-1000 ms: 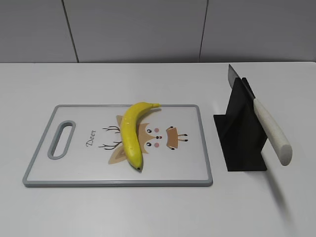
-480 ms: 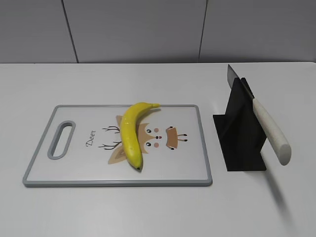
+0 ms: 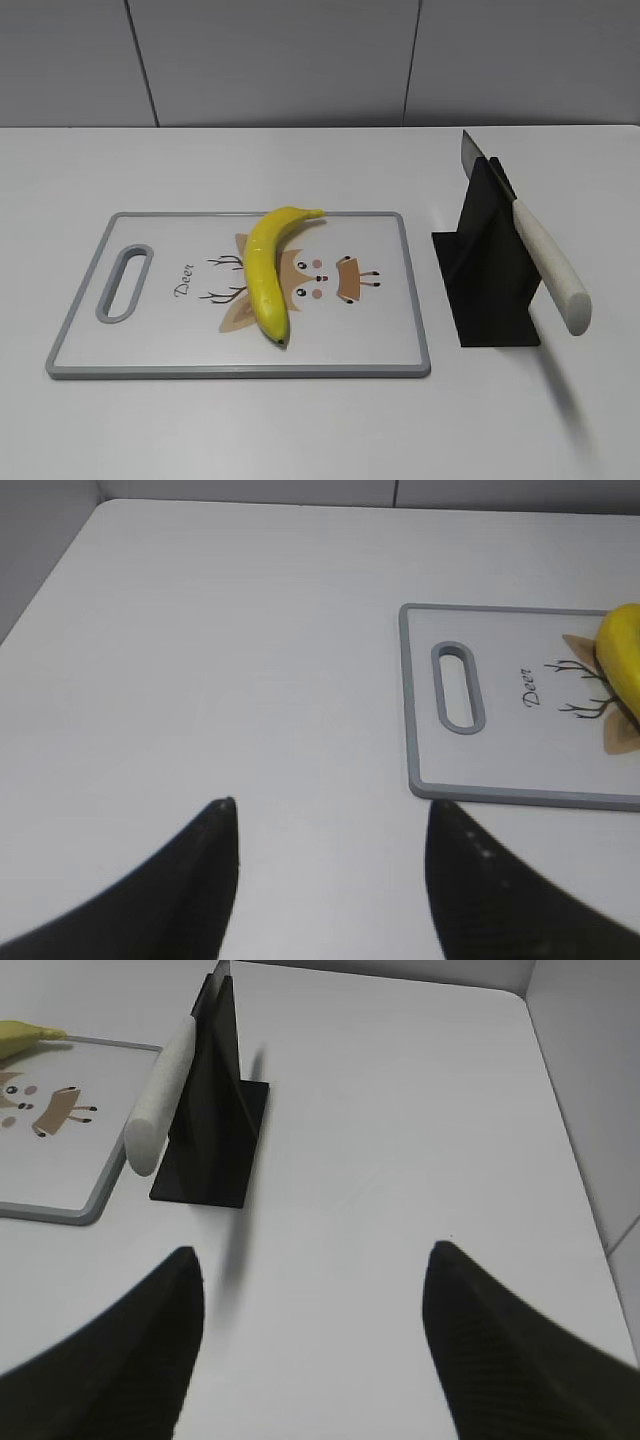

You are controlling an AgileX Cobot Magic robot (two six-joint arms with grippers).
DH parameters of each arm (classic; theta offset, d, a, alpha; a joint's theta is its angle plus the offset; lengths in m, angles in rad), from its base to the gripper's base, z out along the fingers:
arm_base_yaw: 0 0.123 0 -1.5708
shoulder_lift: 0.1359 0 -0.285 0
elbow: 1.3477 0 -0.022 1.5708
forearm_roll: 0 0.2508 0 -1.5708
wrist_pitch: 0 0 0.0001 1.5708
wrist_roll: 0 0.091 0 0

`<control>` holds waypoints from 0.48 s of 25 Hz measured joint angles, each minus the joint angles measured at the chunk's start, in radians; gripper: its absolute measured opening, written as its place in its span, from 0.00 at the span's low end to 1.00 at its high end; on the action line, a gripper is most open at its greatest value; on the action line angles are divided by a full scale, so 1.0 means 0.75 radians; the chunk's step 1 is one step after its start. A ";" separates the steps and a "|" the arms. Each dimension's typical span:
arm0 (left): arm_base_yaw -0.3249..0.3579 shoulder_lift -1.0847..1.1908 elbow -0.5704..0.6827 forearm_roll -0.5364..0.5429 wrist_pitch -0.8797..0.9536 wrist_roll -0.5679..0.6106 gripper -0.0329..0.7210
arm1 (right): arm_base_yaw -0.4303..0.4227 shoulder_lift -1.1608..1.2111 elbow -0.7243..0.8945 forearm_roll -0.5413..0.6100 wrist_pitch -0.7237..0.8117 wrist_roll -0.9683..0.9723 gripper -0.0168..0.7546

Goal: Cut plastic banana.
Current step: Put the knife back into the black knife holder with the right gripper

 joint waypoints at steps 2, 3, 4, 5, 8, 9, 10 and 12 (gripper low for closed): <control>0.000 0.000 0.000 0.000 0.000 0.000 0.81 | 0.000 0.000 0.000 0.000 0.000 0.000 0.71; 0.000 0.000 0.000 0.000 0.000 0.000 0.81 | 0.000 0.000 0.000 0.000 0.000 0.000 0.71; 0.000 0.000 0.000 0.000 0.000 0.000 0.81 | 0.000 0.000 0.000 0.000 0.000 0.000 0.71; 0.000 0.000 0.000 0.000 0.000 0.000 0.81 | 0.000 0.000 0.000 0.001 0.000 0.000 0.71; 0.000 0.000 0.000 0.000 0.000 0.000 0.81 | 0.000 0.000 0.000 0.015 0.000 0.000 0.71; 0.000 0.000 0.000 0.000 0.000 0.000 0.81 | 0.000 0.000 0.000 0.022 0.000 0.000 0.71; 0.000 0.000 0.000 0.000 0.000 0.000 0.81 | 0.000 0.000 0.000 0.027 0.000 0.000 0.71; 0.000 0.000 0.000 0.000 0.000 0.000 0.81 | 0.000 0.000 0.000 0.031 0.000 0.000 0.71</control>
